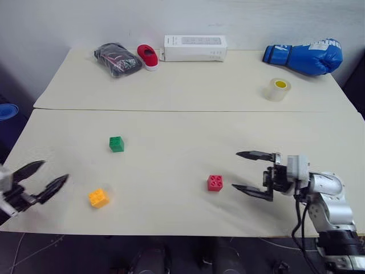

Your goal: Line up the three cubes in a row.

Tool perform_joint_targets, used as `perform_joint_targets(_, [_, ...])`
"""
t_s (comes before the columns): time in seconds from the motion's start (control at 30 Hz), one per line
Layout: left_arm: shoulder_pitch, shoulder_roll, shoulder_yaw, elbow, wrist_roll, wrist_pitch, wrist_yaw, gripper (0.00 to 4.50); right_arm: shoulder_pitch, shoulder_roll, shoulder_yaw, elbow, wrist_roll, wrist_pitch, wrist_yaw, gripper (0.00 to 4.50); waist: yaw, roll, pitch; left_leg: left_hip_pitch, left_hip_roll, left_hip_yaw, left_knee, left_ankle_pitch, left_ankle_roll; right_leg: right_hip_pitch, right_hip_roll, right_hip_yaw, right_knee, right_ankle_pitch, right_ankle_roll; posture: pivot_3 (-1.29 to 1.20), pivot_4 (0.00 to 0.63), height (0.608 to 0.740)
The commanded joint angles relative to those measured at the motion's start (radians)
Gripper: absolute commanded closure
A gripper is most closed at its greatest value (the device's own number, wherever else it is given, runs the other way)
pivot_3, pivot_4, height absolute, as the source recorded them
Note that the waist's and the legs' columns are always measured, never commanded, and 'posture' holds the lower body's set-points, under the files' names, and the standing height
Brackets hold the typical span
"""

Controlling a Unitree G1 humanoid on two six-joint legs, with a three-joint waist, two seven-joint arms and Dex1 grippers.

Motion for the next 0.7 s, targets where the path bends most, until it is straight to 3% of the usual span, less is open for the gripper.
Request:
perform_joint_targets(0.03, [0.039, -0.053, 0.102, -0.042, -0.052, 0.028, 0.099, 0.00, 0.077, -0.002, -0.091, -0.060, 0.014, -0.037, -0.063, 0.03, 0.003, -0.001, 0.000, 0.000, 0.000, 0.000, 0.000, -0.001, 0.000, 0.000, 0.000, 0.000, -0.001, 0.000, 0.000, 0.00, 0.150, 0.740])
perform_joint_targets(0.17, [0.004, -0.058, 0.031, -0.188, -0.100, 0.184, 0.219, 0.00, 0.086, 0.022, -0.088, -0.110, 0.016, -0.026, -0.120, 0.03, 0.009, -0.002, -0.001, 0.000, 0.000, 0.000, 0.000, -0.002, 0.000, 0.000, -0.001, 0.001, -0.002, 0.000, 0.000, 0.00, 0.150, 0.740])
perform_joint_targets(0.33, [-0.189, -0.065, -0.105, -0.351, -0.158, 0.412, 0.460, 0.00, 0.070, 0.096, -0.062, -0.216, 0.040, 0.052, -0.278, 0.03, 0.024, -0.002, -0.001, 0.002, 0.000, 0.000, 0.000, -0.001, -0.002, 0.000, -0.001, 0.002, 0.000, 0.000, 0.000, 0.00, 0.150, 0.740])
perform_joint_targets(0.47, [-0.337, -0.135, -0.249, -0.417, -0.106, 0.540, 0.679, 0.00, 0.052, 0.113, -0.027, -0.300, 0.092, 0.174, -0.341, 0.03, 0.023, -0.001, -0.001, 0.001, -0.001, 0.000, 0.000, -0.001, -0.001, 0.000, -0.001, 0.002, 0.003, 0.001, 0.001, 0.00, 0.150, 0.740])
perform_joint_targets(0.7, [-0.472, -0.223, -0.448, -0.413, 0.036, 0.632, 0.880, 0.00, 0.029, 0.121, -0.010, -0.351, 0.078, 0.199, -0.392, 0.03, 0.023, -0.002, -0.001, 0.000, -0.001, 0.002, 0.000, 0.000, 0.000, 0.000, 0.002, 0.002, 0.001, 0.001, 0.001, 0.00, 0.150, 0.740])
